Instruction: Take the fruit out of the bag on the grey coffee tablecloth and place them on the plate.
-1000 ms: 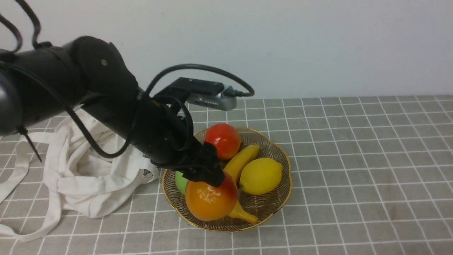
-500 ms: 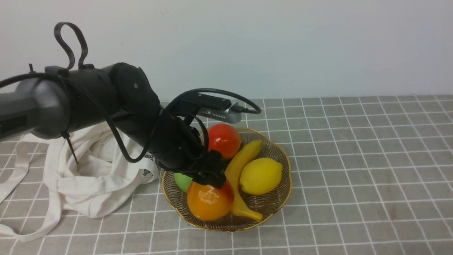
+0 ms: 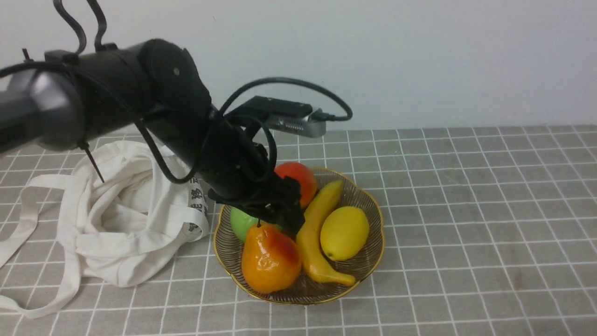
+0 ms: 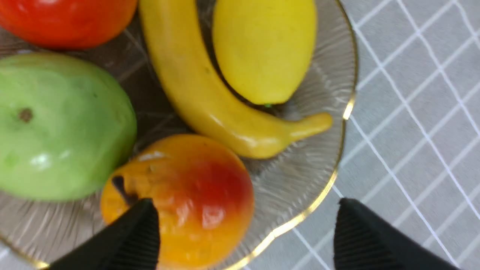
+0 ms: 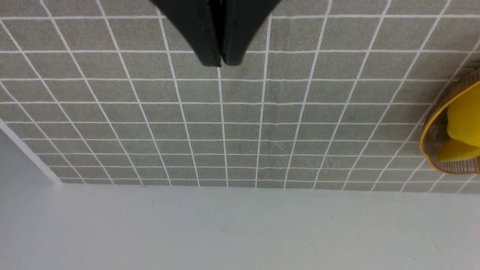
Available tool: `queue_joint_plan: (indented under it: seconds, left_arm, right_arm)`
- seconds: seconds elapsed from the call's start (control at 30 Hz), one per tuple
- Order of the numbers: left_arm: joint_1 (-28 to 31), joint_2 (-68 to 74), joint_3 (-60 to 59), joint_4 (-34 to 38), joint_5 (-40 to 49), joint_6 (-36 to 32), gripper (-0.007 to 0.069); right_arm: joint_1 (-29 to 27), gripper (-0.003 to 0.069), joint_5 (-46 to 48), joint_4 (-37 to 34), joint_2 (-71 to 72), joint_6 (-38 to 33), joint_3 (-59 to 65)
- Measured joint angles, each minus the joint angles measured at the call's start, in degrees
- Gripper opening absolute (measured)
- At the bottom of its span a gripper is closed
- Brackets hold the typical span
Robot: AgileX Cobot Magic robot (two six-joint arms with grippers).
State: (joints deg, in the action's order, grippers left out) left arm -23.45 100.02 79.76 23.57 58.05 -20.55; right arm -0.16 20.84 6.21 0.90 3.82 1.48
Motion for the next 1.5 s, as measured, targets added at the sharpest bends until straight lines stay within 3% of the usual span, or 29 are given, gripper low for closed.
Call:
queue_joint_plan:
  seconds: [0.07, 0.1, 0.13, 0.17, 0.2, 0.33, 0.5, 0.63, 0.9, 1.07, 1.27, 1.5]
  left_arm:
    - [0.0, -2.0, 2.6, -3.0, 3.3, 3.6, 0.0409]
    - [0.0, -2.5, 2.8, -3.3, 3.5, 3.9, 0.0395]
    - [0.0, -5.2, 4.3, -5.9, 5.4, 5.5, 0.0274]
    - [0.0, -5.2, 4.3, -5.9, 5.4, 5.5, 0.0257]
    - [0.0, -9.0, 5.0, -9.6, 6.6, 6.4, 0.0113]
    - [0.0, -18.0, 5.1, -16.5, 8.6, 10.5, 0.0008]
    - [0.0, -32.7, 2.6, -22.2, 9.5, 17.8, -0.0008]
    - [0.0, -44.7, -2.6, -22.4, 7.4, 20.5, -0.0008]
    - [0.0, -72.2, -21.4, -22.4, -5.2, 22.2, -0.0008]
    - [0.0, -89.8, -34.4, -22.4, -13.3, 28.7, -0.0008]
    - [0.0, -100.4, -45.4, -21.7, -18.7, 31.8, -0.0008]
    - [0.0, -101.1, -51.7, -21.2, -19.4, 32.0, -0.0008]
  right_arm:
    - [0.0, -0.0015, 0.0, 0.0, 0.0, 0.0, 0.0]
    - [0.0, -0.0015, 0.0, 0.0, 0.0, 0.0, 0.0]
    - [0.0, -0.0015, 0.0, 0.0, 0.0, 0.0, 0.0]
    - [0.0, -0.0015, 0.0, 0.0, 0.0, 0.0, 0.0]
    - [0.0, -0.0015, 0.0, 0.0, 0.0, 0.0, 0.0]
    - [0.0, -0.0015, 0.0, 0.0, 0.0, 0.0, 0.0]
    - [0.0, -0.0015, 0.0, 0.0, 0.0, 0.0, 0.0]
    - [0.0, -0.0015, 0.0, 0.0, 0.0, 0.0, 0.0]
    - [0.0, -0.0015, 0.0, 0.0, 0.0, 0.0, 0.0]
    - [0.0, -0.0015, 0.0, 0.0, 0.0, 0.0, 0.0]
    - [0.0, -0.0015, 0.0, 0.0, 0.0, 0.0, 0.0]
    - [0.0, -0.0015, 0.0, 0.0, 0.0, 0.0, 0.0]
